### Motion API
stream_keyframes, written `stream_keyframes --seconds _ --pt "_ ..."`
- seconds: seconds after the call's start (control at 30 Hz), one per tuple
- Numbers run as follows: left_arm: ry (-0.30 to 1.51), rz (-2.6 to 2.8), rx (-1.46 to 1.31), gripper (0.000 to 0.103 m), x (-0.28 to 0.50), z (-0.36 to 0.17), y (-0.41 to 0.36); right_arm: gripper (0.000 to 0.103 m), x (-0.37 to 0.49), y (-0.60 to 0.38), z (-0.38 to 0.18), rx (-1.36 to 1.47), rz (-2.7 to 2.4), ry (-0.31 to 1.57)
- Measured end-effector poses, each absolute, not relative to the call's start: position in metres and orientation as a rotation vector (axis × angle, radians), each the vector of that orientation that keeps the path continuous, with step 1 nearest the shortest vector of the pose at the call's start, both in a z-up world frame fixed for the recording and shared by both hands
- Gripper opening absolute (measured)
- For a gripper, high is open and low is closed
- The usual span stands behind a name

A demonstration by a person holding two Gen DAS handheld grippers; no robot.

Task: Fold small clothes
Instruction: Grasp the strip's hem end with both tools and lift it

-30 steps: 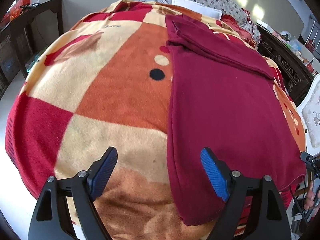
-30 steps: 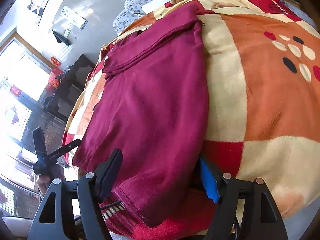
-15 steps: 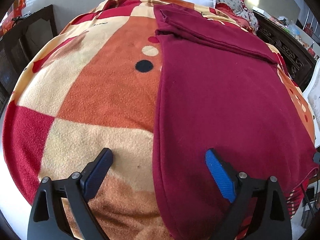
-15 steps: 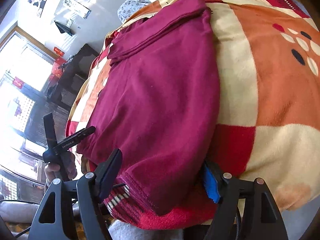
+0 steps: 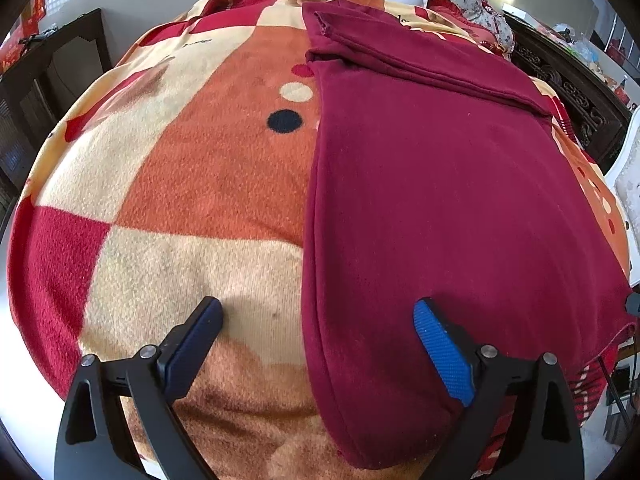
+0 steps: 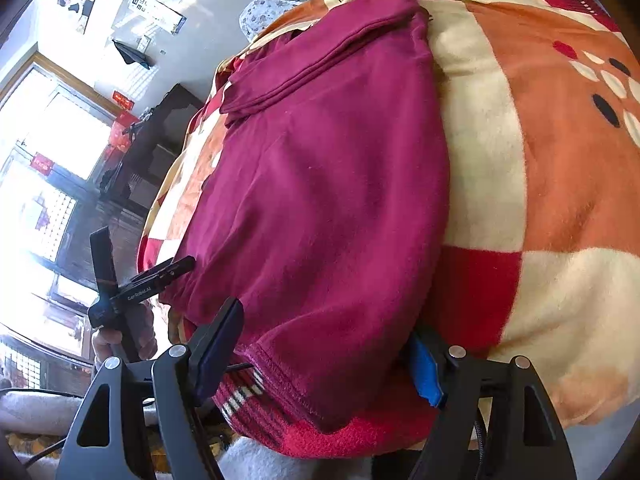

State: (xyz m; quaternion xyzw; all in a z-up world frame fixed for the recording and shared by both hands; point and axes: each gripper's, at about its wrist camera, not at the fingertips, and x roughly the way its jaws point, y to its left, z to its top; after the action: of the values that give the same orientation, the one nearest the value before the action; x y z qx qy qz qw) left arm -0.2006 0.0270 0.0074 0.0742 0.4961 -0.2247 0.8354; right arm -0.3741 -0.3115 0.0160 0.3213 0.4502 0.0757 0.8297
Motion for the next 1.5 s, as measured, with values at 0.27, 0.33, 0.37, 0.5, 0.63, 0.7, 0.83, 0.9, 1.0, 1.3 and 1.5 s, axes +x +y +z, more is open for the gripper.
stream_keyframes --seconds 0.27,0.33,0.37,0.5,0.63,0.7,0.83,0.9,1.0,1.3,1.5 --pt "1.075 -0.475 0.172 0.1 -0.203 0.006 0.025 0.081 -0.371 -0.309 0.016 0.667 0.172 0.96" --pt "1.086 -0.48 0.165 0.1 -0.204 0.006 0.027 0.08 -0.37 -0.309 0.016 0.668 0.173 0.96" --pt "1.088 -0.482 0.163 0.1 -0.204 0.006 0.028 0.08 -0.37 -0.308 0.016 0.668 0.173 0.961" --pt "1.091 -0.492 0.167 0.1 -0.205 0.006 0.028 0.081 -0.37 -0.308 0.016 0.671 0.171 0.962" --pt "1.085 -0.49 0.173 0.101 -0.205 0.004 0.027 0.081 -0.37 -0.307 0.015 0.668 0.173 0.965" --pt "1.084 -0.486 0.174 0.102 -0.205 0.004 0.026 0.081 -0.37 -0.307 0.015 0.672 0.173 0.967" --pt "1.08 -0.483 0.171 0.103 -0.205 0.002 0.026 0.081 -0.37 -0.305 0.016 0.659 0.172 0.974" --pt "1.078 -0.481 0.174 0.103 -0.206 0.002 0.025 0.081 -0.369 -0.302 0.017 0.648 0.166 0.977" --pt "1.077 -0.495 0.187 0.101 -0.207 0.003 0.025 0.077 -0.369 -0.295 0.019 0.596 0.16 0.979" --pt "1.091 -0.732 0.174 0.009 -0.203 0.033 0.022 0.023 -0.359 -0.279 0.045 0.495 0.305 0.9" --pt "1.003 -0.785 0.092 0.009 -0.172 0.079 0.023 0.023 -0.337 -0.299 0.102 0.464 0.313 0.714"
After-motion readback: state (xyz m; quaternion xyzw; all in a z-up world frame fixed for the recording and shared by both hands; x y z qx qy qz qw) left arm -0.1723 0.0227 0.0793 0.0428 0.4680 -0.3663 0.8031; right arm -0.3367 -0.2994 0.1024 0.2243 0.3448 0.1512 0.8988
